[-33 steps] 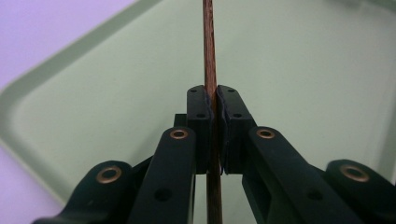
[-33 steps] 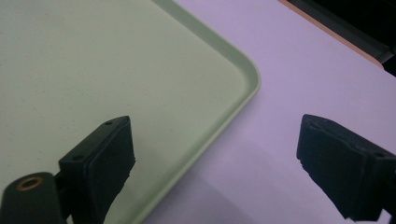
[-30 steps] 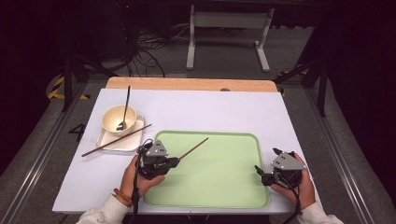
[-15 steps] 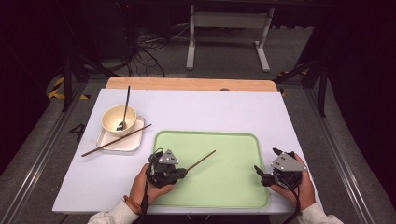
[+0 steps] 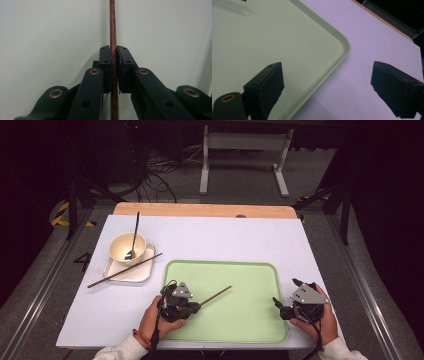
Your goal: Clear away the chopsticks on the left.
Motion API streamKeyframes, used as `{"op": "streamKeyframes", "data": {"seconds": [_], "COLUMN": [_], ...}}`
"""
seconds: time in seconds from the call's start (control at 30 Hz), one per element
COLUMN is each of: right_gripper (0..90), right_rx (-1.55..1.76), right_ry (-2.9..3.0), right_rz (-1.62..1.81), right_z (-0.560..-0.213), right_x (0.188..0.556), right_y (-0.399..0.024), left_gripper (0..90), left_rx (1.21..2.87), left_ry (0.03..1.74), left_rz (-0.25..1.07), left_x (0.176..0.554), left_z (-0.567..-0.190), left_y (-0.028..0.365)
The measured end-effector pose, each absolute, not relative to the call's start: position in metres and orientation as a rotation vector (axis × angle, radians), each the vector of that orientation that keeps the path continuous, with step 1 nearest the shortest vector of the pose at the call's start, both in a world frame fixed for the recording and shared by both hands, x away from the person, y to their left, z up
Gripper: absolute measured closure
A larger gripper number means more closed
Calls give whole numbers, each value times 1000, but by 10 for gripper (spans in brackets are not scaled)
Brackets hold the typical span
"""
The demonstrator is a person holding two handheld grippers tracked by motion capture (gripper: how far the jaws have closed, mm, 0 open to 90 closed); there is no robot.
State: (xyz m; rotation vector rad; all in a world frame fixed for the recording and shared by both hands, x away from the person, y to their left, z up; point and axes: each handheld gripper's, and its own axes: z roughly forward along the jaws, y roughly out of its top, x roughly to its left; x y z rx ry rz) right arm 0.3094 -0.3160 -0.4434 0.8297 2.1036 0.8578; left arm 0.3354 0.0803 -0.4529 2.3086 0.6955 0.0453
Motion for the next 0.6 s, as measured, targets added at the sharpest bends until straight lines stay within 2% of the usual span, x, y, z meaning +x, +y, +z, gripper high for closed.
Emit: {"op": "streamKeyframes", "data": {"seconds": [0.13,0.33,0.4,0.6], "right_gripper": [117,117,117,117], "right_rx": [831,826,833,836], "right_ry": [2109,2107,2102,2098], "right_rz": [855,853,854,851], "right_z": [-444,-444,-444,-444], "right_x": [310,309,308,307], "right_y": [-316,-316,-316,-318], "left_gripper": [815,848,850,850], "left_rx": [2324,2344,2363,2355], "left_ry": [682,651,631,588], "left_rz": [51,61,104,104], "left_x": [336,337,336,338], "left_z": [-452,-450,-448,-446], "left_y": [80,80,79,80]}}
